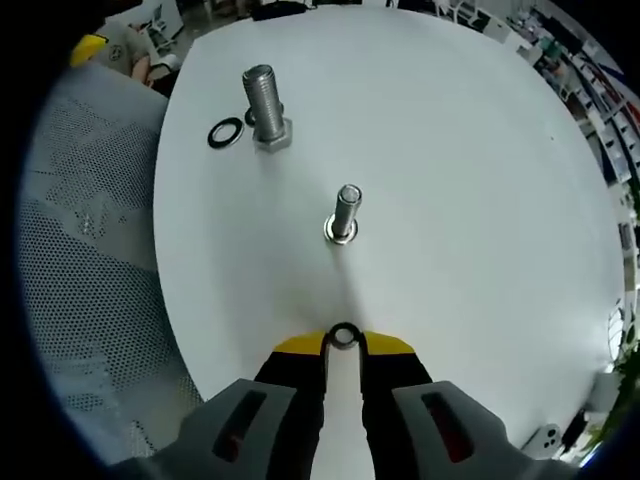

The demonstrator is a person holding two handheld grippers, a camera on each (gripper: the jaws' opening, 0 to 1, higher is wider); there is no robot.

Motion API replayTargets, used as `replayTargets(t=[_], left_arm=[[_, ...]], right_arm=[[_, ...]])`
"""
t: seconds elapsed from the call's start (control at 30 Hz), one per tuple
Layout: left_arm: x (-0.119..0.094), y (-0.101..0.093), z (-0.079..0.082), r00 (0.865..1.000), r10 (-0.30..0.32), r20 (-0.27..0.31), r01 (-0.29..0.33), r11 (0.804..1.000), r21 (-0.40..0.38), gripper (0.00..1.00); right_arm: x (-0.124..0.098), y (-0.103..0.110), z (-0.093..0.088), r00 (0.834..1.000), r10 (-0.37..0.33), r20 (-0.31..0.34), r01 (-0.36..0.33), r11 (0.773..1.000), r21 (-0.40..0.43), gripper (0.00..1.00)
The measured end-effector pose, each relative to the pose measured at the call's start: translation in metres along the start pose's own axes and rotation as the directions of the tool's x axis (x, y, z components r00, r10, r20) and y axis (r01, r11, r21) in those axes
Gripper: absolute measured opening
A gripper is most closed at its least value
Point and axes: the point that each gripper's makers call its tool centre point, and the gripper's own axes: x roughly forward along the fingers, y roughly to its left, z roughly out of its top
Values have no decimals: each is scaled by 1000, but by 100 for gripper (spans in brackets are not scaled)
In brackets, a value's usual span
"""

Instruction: Place the washer onto the threaded stud by aligning its center hole with the stud, sliding it down to the base, and recovering from edge contact or off-axis alignment until the washer reaches the visible bottom stop.

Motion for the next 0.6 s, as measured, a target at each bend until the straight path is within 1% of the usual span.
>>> replayTargets(t=[0.03, 0.13, 0.23, 0.33, 0.43, 0.6], left_arm=[[0, -1, 0, 1000, -7, -2, 7, 1000, -16, 29], [0, -1, -1, 1000, -5, -1, 5, 1000, -14, 29], [0, -1, 0, 1000, -7, 1, 7, 1000, -14, 29], [0, -2, 0, 1000, -8, 1, 8, 1000, -12, 29], [0, -1, -1, 1000, -9, 1, 9, 1000, -14, 29], [0, -1, 0, 1000, -8, 5, 8, 1000, -13, 29]], right_arm=[[-3, 0, 1, 1000, 3, 6, -3, 1000, 5, 14], [-12, -2, 5, 1000, 5, 29, -5, 1000, 8, 14], [-20, 0, 9, 998, 28, 48, -28, 999, 15, 14], [-23, 2, 6, 998, 47, 34, -47, 999, 5, 14], [-29, 0, 7, 998, 51, 31, -50, 999, -9, 14], [-41, 0, 21, 996, 60, 61, -59, 998, -25, 14]])
